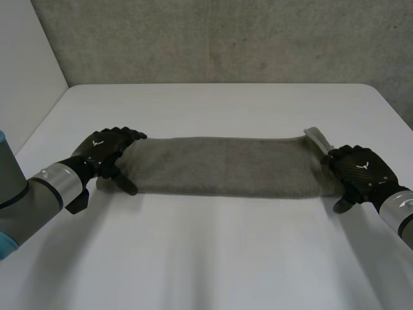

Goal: Fold the towel.

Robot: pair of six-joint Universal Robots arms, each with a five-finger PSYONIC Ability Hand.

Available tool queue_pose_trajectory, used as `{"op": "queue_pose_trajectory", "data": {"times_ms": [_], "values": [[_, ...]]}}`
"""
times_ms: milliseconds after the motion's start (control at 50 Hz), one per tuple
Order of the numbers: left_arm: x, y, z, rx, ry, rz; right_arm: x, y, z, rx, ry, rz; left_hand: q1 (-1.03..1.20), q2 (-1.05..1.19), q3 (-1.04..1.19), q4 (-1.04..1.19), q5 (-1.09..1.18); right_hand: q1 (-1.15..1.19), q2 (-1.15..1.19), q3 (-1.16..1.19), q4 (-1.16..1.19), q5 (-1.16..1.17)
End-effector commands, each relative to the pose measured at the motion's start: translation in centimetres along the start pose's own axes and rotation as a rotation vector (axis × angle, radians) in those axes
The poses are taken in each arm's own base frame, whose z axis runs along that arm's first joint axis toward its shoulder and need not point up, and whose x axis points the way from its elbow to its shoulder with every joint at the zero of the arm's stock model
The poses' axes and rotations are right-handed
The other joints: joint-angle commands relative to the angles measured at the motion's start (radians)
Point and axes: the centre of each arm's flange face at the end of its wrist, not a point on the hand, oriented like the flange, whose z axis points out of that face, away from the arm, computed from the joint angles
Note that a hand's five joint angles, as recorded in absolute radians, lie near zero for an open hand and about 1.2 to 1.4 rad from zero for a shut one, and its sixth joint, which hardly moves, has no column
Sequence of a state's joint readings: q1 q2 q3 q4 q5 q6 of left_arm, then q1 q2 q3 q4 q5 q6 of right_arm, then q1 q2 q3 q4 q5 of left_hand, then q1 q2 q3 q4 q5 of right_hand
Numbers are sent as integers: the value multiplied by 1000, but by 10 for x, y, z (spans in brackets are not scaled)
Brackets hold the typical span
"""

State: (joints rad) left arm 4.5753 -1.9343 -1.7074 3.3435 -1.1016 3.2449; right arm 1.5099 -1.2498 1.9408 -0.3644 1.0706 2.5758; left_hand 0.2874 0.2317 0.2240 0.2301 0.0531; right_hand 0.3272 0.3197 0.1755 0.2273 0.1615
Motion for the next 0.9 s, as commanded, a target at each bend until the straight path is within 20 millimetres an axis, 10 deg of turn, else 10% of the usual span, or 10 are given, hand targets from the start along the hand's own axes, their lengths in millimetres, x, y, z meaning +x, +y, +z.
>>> {"op": "queue_pose_trajectory", "data": {"times_ms": [20, 900], "values": [[1, 3, -1, 9, -1, 5, -2, 6, 4, -9, -15, -77, -118, -62, -49, -56, -53, 81, 88, -1, -53, 72], [3, 10, -2, 13, 1, 8, 31, 36, 40, -28, 80, -179, -118, -62, -49, -56, -53, 419, 426, -1, -53, 410]]}}
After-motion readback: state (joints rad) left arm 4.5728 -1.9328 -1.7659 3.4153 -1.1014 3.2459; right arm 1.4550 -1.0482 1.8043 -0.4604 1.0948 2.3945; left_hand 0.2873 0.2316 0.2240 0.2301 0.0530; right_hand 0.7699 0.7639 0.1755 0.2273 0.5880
